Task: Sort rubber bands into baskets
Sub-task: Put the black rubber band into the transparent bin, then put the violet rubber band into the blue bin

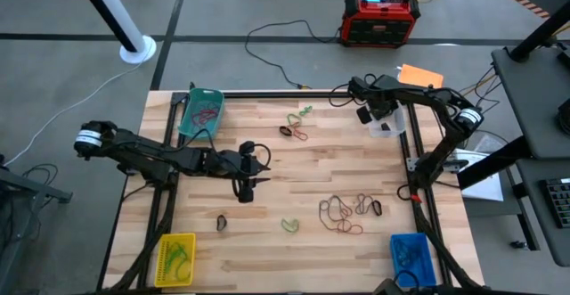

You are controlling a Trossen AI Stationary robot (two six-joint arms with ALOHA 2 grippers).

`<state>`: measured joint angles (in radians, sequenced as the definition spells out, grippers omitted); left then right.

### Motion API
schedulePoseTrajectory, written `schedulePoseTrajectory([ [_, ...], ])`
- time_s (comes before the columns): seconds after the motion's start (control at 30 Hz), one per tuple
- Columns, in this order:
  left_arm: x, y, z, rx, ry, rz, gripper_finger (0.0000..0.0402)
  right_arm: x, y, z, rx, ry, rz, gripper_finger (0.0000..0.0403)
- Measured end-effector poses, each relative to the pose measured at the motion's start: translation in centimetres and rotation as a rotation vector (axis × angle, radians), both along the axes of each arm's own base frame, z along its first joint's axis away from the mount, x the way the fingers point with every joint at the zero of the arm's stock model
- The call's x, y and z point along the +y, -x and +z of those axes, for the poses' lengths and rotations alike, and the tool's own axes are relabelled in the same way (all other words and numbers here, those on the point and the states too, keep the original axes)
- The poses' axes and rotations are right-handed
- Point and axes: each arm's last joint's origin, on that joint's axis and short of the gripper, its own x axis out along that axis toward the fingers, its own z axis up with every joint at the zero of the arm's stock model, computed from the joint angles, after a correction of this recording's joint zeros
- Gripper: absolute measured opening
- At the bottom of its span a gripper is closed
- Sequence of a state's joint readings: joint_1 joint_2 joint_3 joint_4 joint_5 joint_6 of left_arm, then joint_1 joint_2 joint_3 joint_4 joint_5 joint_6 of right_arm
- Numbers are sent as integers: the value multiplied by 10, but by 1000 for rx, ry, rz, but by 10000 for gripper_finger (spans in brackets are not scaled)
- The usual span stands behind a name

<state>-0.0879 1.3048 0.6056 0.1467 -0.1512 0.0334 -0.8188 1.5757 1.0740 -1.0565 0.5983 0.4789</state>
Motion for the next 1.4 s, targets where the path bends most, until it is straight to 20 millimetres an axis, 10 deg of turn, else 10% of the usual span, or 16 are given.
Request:
schedulePoseTrajectory([
  [1.17, 0, 0, 0, -3, 46, 28, 128, 8, -1, 0, -31, -87, -15, 192],
  [1.4, 0, 0, 0, -5, 59, 36, 128, 37, -22, 28, -103, -23, 151, 192],
])
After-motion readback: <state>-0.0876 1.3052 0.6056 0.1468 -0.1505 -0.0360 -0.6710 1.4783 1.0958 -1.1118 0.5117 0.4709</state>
